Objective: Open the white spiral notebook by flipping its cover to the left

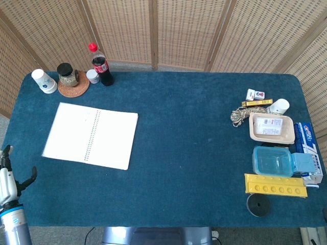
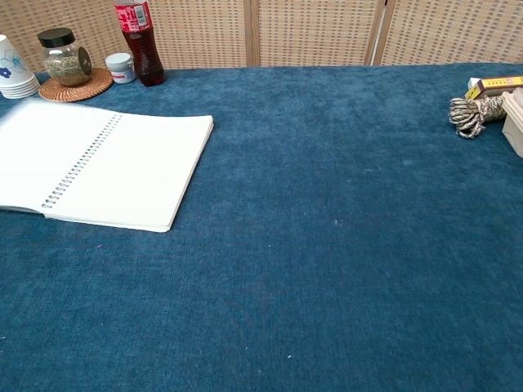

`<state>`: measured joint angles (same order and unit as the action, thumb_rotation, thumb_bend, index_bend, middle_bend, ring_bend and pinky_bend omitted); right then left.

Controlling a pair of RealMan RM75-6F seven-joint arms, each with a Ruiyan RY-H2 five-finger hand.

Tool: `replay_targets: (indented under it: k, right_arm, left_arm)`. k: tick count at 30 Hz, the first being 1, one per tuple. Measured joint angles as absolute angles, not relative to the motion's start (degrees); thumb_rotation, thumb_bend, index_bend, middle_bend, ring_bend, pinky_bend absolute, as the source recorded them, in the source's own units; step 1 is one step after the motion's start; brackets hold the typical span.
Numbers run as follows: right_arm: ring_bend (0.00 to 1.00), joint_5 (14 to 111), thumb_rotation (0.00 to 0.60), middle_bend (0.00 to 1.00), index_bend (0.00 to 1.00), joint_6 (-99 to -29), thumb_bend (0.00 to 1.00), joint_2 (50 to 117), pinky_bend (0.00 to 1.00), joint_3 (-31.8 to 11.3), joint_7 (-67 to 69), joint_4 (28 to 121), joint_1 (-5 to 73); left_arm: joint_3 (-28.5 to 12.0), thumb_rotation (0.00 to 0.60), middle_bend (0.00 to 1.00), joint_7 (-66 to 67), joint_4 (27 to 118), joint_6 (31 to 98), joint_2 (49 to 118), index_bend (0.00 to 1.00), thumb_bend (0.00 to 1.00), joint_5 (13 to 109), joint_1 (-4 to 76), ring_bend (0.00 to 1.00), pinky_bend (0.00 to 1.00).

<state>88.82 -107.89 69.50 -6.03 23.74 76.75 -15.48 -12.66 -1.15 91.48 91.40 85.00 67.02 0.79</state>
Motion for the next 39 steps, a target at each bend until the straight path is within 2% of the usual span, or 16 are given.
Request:
replay_targets:
  k: [8,15,20,25,33,39]
  right_arm:
    - [0.11,89.8,0.600,0.18,0.15,-108.0,0.26,68.9,0.17,-5.7,21.5,78.6,-15.1]
    - [0.10,90.5,0.600,0.18,0.15,-106.0,0.26,67.4,0.17,-5.4,17.0,82.7,-13.9]
    - [0.09,91.5,0.600,0.18,0.16,-104.1,0.26,66.8,0.17,-5.2,13.4,85.4,-12.3]
    - [0.09,93.0,0.600,0.18,0.16,-102.2,0.26,66.4,0.17,-4.9,9.8,88.3,-10.4]
    - [0.09,95.6,0.600,0.18,0.16,-100.4,0.26,67.0,0.17,-4.1,5.5,91.3,-8.4]
    - [0.09,95.7,0.600,0.18,0.16,-99.8,0.26,67.2,0.17,-3.5,5.1,91.9,-7.9]
  left_arm:
    - [-10.5,0.600,0.13,-1.2,92.9,90.4,81.0,0.01,0.32,69.4,-0.2,0.00,0.05]
    - [-4.9,0.600,0.13,0.5,95.3,89.7,72.8,0.06,0.32,79.3,-0.6,0.00,0.03]
    - [-0.1,0.600,0.13,4.9,95.4,89.7,69.8,0.08,0.32,85.9,-1.2,0.00,0.01]
    - [3.9,0.600,0.13,7.1,94.9,91.2,68.7,0.09,0.32,90.8,-2.9,0.00,0.00]
    - [6.2,0.600,0.13,5.1,91.7,96.8,69.2,0.09,0.32,94.2,-6.9,0.00,0.00]
    - [6.7,0.600,0.13,3.1,90.9,98.3,69.8,0.09,0.32,95.1,-8.1,0.00,0.00]
